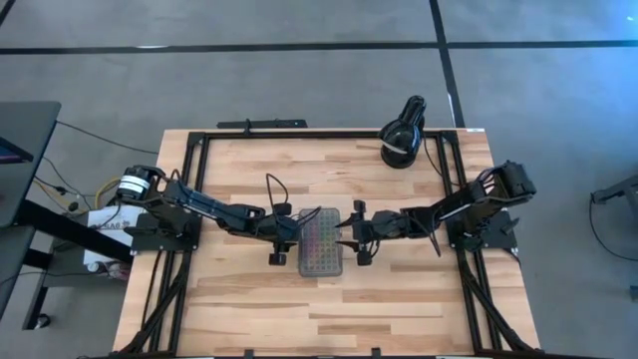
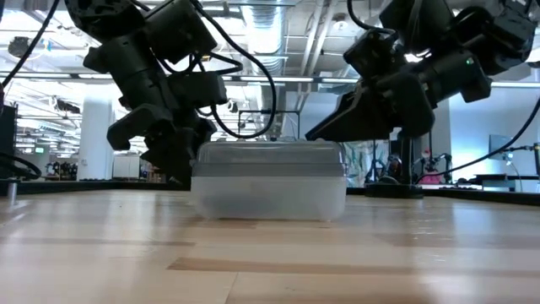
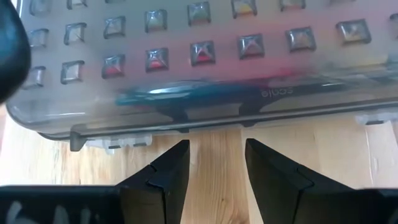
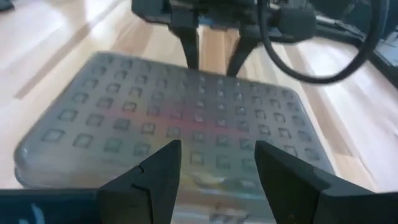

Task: Pick & place school supplies into a supply box
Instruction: Close the transparent supply box

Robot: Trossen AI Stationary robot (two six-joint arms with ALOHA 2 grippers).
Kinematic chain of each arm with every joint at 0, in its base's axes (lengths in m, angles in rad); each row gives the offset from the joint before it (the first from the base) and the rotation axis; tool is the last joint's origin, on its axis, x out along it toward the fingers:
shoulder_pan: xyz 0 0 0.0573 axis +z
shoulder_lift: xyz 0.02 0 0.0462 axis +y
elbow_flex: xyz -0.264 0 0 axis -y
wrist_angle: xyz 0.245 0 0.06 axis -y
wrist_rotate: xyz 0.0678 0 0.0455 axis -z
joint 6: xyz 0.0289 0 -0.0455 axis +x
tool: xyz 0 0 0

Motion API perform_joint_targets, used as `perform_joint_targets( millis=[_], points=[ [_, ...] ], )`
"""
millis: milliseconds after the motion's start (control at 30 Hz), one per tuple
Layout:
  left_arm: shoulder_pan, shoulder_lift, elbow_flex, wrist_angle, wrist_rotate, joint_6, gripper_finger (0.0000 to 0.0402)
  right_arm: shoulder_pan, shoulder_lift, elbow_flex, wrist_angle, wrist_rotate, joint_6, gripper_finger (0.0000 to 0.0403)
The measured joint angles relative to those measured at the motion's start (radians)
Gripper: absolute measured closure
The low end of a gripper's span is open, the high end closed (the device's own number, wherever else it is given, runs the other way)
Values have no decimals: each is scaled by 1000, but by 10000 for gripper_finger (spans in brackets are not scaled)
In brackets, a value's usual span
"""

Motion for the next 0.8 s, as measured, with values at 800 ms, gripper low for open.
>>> perform_joint_targets(
  millis=[800],
  points=[
    [0,1,0,48,0,4,250,-23,7,1,46,-90,80,203]
  ],
)
